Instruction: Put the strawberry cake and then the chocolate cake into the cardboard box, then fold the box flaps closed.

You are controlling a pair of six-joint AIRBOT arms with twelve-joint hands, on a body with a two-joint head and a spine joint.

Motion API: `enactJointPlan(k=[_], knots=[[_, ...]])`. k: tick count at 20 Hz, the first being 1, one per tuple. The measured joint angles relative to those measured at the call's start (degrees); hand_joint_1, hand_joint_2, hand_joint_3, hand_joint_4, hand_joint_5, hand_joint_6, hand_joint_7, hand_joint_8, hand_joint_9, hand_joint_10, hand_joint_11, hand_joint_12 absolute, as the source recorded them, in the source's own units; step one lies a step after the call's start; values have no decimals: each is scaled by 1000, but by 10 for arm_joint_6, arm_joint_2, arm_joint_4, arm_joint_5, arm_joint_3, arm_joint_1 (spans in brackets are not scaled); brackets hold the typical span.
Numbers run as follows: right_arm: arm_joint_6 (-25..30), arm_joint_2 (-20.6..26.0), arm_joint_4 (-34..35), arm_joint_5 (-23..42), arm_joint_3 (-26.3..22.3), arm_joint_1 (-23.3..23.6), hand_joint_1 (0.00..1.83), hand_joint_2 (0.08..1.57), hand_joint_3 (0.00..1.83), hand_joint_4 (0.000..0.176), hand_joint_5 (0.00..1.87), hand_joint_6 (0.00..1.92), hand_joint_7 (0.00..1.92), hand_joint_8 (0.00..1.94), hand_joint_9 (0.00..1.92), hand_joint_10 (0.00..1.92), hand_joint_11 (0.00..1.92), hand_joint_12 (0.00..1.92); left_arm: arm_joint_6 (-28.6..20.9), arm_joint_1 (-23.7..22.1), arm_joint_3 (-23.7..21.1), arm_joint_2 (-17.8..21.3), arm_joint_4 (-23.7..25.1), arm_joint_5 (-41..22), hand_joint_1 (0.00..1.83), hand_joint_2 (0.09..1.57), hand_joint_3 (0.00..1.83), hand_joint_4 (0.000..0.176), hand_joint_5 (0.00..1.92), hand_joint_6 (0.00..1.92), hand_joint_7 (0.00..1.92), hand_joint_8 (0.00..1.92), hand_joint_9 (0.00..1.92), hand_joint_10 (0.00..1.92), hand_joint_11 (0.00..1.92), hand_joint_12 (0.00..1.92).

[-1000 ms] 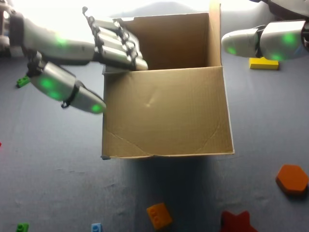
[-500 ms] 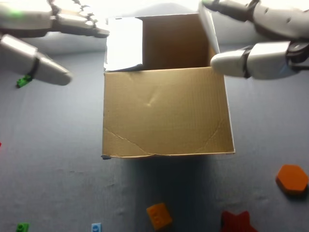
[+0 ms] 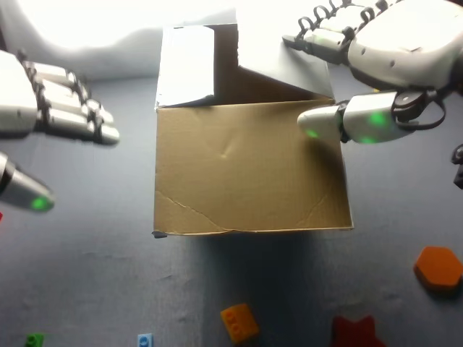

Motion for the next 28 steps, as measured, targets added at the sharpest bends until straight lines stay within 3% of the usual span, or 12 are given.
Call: enactJointPlan(k=[3,6,10,16,18,22,25,28], knots=[[-14,-5,0,-12,1,-16,0,1195,0,0,67,5,95,2,121,16,0,365,23,47,-39,15,-21,0,0,1201,0,0,120,1,154,0,176,1,0,679],[-21,-7,-1,-13,2,-24,0,1199,0,0,96,7,130,5,145,16,0,588,61,92,-100,27,-44,-4,0,1204,1,5,126,1,156,0,168,0,0,694],[-17,-7,-2,-9,2,-25,6,1199,0,0,83,0,103,0,150,14,0,551,90,121,-153,37,-63,-2,0,1195,0,0,152,7,190,6,193,6,0,689],[22,17,0,-8,2,31,0,1206,3,0,90,3,115,2,158,12,0,588,123,133,-183,38,-96,30,0,1192,0,0,141,0,162,1,170,3,0,617],[33,35,0,-12,0,43,0,1219,3,0,73,2,97,0,143,3,0,504,134,138,-186,36,-108,38,0,1199,0,8,146,3,163,1,170,3,0,612],[123,111,-1,-22,-19,44,0,1198,0,0,78,4,104,3,151,6,0,498,145,148,-203,23,-118,61,0,1195,0,2,156,5,184,5,201,11,0,691],[147,185,0,9,-60,3,0,1202,0,0,91,9,121,9,146,3,0,500,155,152,-232,22,-143,78,0,1194,0,8,160,4,196,6,200,3,0,695],[195,198,2,7,-66,3,0,1199,0,0,76,1,115,1,149,3,0,547,157,139,-260,21,-152,85,0,1188,0,12,153,0,191,2,210,5,0,704]])
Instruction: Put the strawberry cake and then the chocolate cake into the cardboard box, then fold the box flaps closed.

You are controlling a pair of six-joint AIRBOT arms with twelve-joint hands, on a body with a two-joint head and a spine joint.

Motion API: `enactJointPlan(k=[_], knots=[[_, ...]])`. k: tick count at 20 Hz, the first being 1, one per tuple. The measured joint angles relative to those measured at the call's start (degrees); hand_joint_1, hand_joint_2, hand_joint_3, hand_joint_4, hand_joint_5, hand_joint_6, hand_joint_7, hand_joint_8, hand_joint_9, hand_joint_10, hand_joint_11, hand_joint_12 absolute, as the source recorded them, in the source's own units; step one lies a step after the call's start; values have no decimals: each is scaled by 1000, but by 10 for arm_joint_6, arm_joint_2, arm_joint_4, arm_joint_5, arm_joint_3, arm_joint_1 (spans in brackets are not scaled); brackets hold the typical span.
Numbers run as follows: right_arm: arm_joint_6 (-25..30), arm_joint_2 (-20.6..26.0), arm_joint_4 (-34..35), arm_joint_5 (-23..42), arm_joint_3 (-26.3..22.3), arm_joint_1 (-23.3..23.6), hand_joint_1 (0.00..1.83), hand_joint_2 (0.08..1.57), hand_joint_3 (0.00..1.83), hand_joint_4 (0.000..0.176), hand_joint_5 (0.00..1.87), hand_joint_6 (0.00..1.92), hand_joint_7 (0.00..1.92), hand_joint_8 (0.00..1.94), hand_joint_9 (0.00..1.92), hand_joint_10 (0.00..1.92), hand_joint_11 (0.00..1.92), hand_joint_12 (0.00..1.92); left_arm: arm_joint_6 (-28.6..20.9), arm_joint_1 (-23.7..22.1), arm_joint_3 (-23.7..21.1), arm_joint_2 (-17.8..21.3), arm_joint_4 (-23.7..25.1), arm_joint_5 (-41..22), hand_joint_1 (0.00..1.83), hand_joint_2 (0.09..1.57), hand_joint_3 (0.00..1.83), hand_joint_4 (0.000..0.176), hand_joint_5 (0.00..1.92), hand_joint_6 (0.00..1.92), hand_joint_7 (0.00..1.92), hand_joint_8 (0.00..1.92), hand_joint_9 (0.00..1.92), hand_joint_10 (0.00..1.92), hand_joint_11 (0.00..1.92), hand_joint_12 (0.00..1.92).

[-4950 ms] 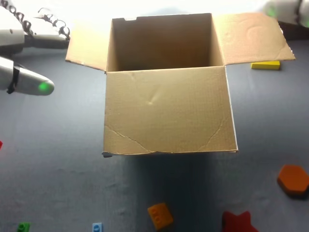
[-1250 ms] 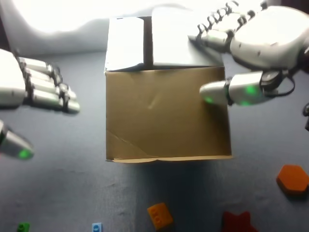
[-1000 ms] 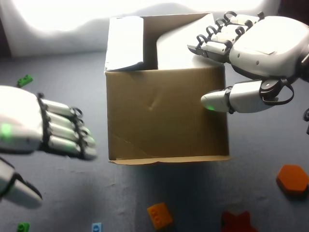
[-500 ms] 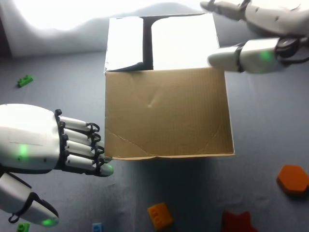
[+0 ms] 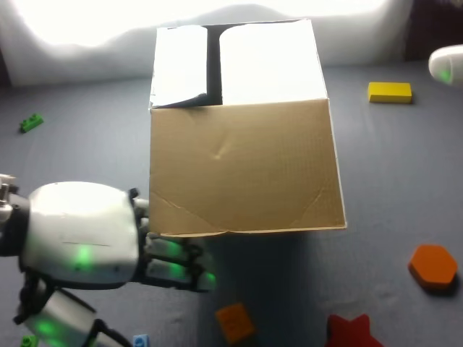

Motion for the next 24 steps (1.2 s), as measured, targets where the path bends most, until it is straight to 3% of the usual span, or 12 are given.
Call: enactJointPlan(k=[4,5,10,14,18,24], knots=[[1,-10,11,-13,-4,-2,0,1205,2,0,83,1,134,3,149,2,0,593,-8,-40,0,11,5,-10,0,1199,1,5,169,7,206,4,221,4,0,706],[-3,-10,12,-15,-8,-4,0,1203,1,0,81,0,131,1,149,2,0,592,-24,-57,8,15,9,-14,0,1198,1,10,175,9,210,4,224,5,0,706],[-2,-9,12,-16,-9,-4,0,1209,3,0,79,0,138,1,145,1,0,616,-114,-174,39,21,72,-46,0,1210,5,13,183,6,204,3,230,3,0,683],[-3,-9,12,-20,-10,-4,0,1200,0,0,80,1,126,0,132,1,0,584,-139,-247,71,15,87,-68,0,1200,0,5,175,1,213,4,239,4,0,707],[-7,-10,12,-22,-17,-4,0,1199,0,0,82,1,139,1,153,7,0,681,-140,-273,144,-41,94,-69,0,1202,1,19,177,3,198,2,222,2,0,705],[-22,-12,13,-24,-22,-5,0,1208,4,0,76,4,131,4,152,5,0,649,-140,-273,285,-151,109,-72,0,1206,1,15,170,3,178,2,191,0,0,707]])
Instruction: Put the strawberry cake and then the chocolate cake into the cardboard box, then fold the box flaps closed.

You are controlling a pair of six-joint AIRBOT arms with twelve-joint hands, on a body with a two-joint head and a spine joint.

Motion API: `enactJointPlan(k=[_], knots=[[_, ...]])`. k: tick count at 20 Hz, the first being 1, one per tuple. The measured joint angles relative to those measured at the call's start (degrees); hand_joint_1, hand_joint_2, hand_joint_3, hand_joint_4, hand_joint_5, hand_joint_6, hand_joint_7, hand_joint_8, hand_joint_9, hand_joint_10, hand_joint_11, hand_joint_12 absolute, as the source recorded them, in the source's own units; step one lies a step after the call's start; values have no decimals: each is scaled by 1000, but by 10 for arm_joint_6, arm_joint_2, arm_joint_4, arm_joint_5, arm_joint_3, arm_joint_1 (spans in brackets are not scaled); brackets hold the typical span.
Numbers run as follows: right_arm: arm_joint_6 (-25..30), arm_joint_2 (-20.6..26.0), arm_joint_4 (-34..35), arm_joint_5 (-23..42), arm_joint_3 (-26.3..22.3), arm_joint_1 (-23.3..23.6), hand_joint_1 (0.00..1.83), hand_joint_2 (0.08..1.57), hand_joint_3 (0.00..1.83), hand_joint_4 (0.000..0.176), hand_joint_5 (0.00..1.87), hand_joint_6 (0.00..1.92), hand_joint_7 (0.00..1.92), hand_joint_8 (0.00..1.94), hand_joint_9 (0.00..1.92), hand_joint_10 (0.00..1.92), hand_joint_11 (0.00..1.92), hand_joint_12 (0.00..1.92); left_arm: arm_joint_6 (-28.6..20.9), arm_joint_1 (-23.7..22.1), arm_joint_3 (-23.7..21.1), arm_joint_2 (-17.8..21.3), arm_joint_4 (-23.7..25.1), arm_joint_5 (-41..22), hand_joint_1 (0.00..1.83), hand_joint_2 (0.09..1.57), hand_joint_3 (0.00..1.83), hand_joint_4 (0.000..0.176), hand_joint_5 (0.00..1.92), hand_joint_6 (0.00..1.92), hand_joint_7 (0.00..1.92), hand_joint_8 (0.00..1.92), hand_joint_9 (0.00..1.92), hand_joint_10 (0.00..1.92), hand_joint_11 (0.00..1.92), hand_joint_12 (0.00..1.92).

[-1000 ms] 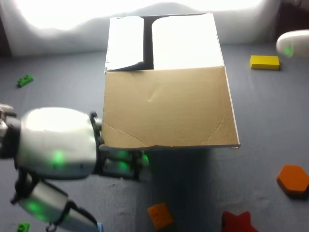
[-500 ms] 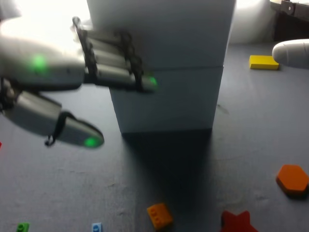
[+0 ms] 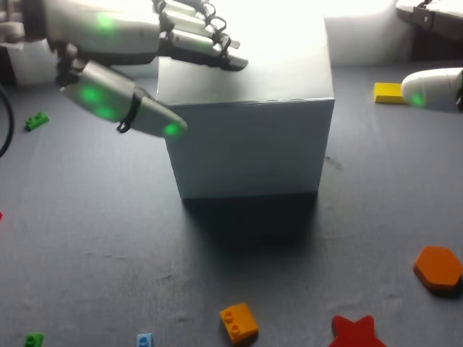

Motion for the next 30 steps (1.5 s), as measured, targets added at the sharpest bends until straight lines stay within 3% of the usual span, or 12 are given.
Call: enactJointPlan(k=[4,5,7,11,17,26,28,29,30], knots=[[-9,0,-1,-14,-14,1,0,1204,0,0,60,2,98,3,132,2,0,491,0,2,65,-49,0,-1,0,1204,0,13,156,1,161,1,186,2,0,700],[-9,-1,-1,-16,-15,2,0,1199,0,0,66,4,109,4,140,5,0,543,0,6,72,-54,0,-1,0,1205,0,13,146,1,150,1,174,2,0,669],[-9,-2,-1,-13,-15,5,0,1197,0,0,75,2,119,0,151,6,0,645,0,21,75,-59,3,-2,0,1199,0,7,174,4,180,3,188,3,0,671],[-10,-3,-1,-14,-15,5,0,1203,1,0,81,4,137,7,159,8,0,649,0,41,62,-53,-18,9,0,1203,1,12,176,11,177,5,193,3,0,689],[-12,-3,-2,-13,-21,0,0,1203,0,0,81,0,153,5,156,5,0,614,-13,23,52,-39,5,1,0,1211,2,13,174,2,174,1,199,6,0,713],[-33,-3,-1,-11,-23,-10,25,1210,0,0,119,7,129,3,152,5,0,623,-31,8,-34,79,37,-22,0,1213,1,10,167,2,174,3,198,4,0,702],[-33,-3,-1,-9,-24,-10,19,1191,0,0,303,57,311,31,229,27,0,760,-40,17,-54,109,40,-24,0,1213,1,13,219,16,220,12,232,12,0,785],[-36,-3,-1,-9,-24,-10,12,1189,0,0,389,73,393,37,275,38,0,849,-45,17,-64,123,54,-25,0,1212,0,16,275,29,300,28,295,29,0,922],[-41,-3,-1,-10,-25,-10,12,1188,0,0,416,56,421,17,289,31,0,880,-53,21,-91,158,63,-29,0,1212,0,17,291,23,323,19,312,25,0,967]])
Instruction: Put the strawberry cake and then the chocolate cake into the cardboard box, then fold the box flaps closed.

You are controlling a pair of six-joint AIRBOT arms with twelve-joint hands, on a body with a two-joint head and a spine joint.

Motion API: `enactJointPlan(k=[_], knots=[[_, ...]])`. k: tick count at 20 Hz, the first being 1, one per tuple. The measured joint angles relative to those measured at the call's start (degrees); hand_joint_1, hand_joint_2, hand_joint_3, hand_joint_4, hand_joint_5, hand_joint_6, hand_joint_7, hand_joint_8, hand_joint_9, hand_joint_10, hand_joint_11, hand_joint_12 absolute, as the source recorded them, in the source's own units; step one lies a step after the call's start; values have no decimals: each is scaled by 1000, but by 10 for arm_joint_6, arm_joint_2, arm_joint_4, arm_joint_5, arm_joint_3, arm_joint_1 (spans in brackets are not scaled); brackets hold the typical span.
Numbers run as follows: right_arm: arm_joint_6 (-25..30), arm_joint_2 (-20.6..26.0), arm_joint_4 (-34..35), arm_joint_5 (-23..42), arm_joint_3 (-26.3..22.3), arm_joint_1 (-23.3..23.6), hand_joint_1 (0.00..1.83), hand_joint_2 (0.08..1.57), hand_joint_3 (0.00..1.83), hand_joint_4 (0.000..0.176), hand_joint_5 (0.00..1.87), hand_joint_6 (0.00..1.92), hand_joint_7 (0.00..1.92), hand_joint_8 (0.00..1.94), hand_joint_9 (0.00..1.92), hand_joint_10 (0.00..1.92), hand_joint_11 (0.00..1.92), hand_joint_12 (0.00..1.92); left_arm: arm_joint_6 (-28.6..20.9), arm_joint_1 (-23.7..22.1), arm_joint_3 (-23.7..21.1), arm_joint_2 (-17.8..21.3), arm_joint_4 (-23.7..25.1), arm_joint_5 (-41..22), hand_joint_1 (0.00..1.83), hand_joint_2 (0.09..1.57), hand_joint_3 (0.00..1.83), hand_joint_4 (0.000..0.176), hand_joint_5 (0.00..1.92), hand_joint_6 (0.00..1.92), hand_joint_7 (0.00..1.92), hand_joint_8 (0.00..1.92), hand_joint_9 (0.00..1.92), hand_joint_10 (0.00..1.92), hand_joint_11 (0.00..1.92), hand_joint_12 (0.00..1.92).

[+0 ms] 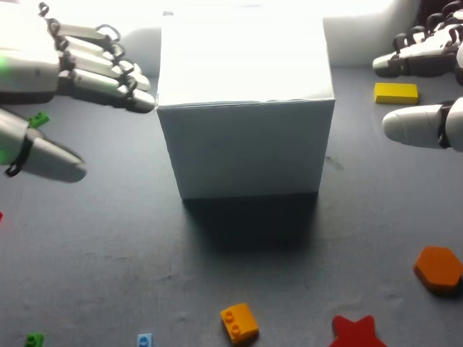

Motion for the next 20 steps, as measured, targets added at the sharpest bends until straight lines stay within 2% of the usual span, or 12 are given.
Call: enactJointPlan(k=[1,2,3,4,5,7,8,9,10,11,13,20], knots=[[-1,0,0,0,0,0,12,1188,0,0,416,56,421,17,289,31,0,880,-4,2,-8,10,1,-3,0,1212,0,17,291,23,323,19,312,25,0,967],[-3,0,0,0,0,0,57,1181,0,0,559,105,606,68,480,108,0,1072,-7,2,-17,19,5,-5,0,1221,2,14,429,55,500,61,447,70,0,1234],[-5,0,0,0,0,0,92,1200,0,0,715,191,807,138,573,557,74,1554,-11,2,-26,28,12,-10,82,1218,1,0,663,179,700,395,566,675,113,1546],[-5,0,0,1,0,0,89,1208,1,0,778,247,898,177,575,864,135,1729,-14,3,-35,37,16,-12,93,1210,0,0,744,272,703,682,566,1028,182,1684],[-5,0,-1,1,0,0,12,1231,1,0,794,634,999,494,636,1261,252,1900,-21,5,-48,46,18,-18,99,1225,1,0,753,692,768,1062,620,1399,283,1856],[-7,0,-5,-1,0,-3,10,1241,2,0,842,1072,1027,1120,793,1627,463,1920,-26,19,-76,67,26,-22,79,1258,6,0,802,897,901,1136,704,1557,373,1916],[-7,0,-5,-1,0,-3,10,1241,2,0,842,1072,1027,1120,793,1627,463,1920,-26,22,-88,77,32,-24,79,1258,6,0,802,897,901,1136,704,1557,373,1916],[-7,0,-6,1,0,-3,47,1306,11,0,843,1245,1032,1465,915,1852,662,1921,-32,32,-108,90,24,-27,106,1343,10,0,802,1334,991,1341,877,1706,597,1921],[-7,0,-7,1,-2,-3,47,1306,11,0,843,1245,1032,1465,915,1852,662,1921,-33,40,-120,98,20,-28,106,1343,10,0,802,1334,991,1341,877,1706,597,1921],[-7,0,-8,1,-3,-3,189,1394,20,0,974,1498,1133,1623,1105,1917,969,1921,-35,53,-143,111,25,-30,200,1417,13,0,854,1604,1046,1548,1006,1849,775,1921],[-7,0,-10,1,-4,-4,298,1459,21,0,1032,1611,1217,1729,1257,1921,1181,1921,-39,63,-175,130,34,-36,348,1480,15,0,874,1752,1087,1706,1085,1918,928,1921],[-7,1,-12,1,-10,-4,391,1534,10,0,1084,1880,1312,1941,1381,1921,1376,1921,-50,60,-198,167,17,-48,410,1496,1,0,930,1875,1150,1836,1155,1921,1042,1921]])
